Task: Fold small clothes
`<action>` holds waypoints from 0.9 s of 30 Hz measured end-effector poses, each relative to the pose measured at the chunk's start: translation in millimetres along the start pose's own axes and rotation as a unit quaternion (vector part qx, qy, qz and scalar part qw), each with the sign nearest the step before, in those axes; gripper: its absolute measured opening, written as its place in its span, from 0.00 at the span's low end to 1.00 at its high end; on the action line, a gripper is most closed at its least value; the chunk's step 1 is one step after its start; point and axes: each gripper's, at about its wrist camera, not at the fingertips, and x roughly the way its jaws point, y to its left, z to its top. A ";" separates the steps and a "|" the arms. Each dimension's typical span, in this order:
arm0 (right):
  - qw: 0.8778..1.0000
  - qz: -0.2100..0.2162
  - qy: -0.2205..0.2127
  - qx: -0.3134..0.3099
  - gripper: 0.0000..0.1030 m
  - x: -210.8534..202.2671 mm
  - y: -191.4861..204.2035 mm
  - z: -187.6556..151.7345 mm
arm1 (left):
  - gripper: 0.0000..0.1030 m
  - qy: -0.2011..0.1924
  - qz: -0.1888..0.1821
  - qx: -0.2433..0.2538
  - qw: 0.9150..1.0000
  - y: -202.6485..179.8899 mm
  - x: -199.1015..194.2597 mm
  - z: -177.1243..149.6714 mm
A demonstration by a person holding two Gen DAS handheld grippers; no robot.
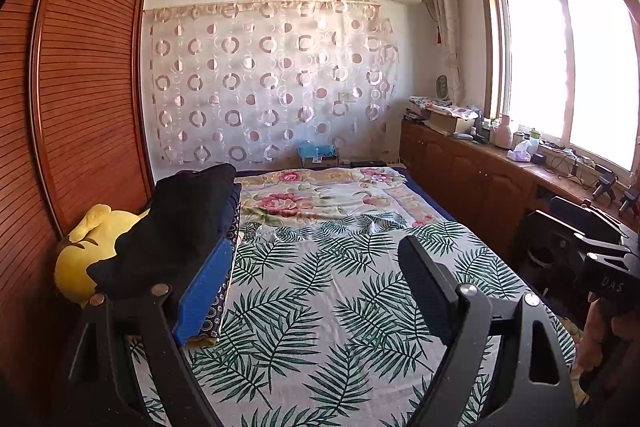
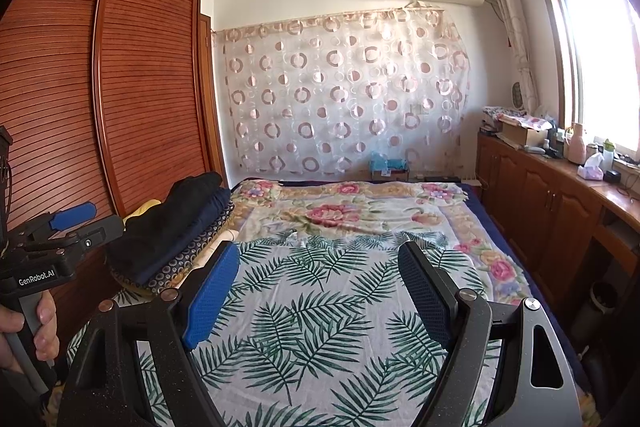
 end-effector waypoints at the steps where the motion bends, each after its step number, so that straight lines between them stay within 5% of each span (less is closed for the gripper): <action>1: 1.000 0.000 0.000 0.000 0.81 0.2 -0.4 -0.3 | 0.83 0.000 0.001 0.000 1.000 0.5 0.1 0.0; 27: 1.000 0.004 0.001 -0.001 0.81 2.0 -9.5 -0.6 | 0.83 -0.003 0.002 0.004 1.000 2.9 0.4 -1.2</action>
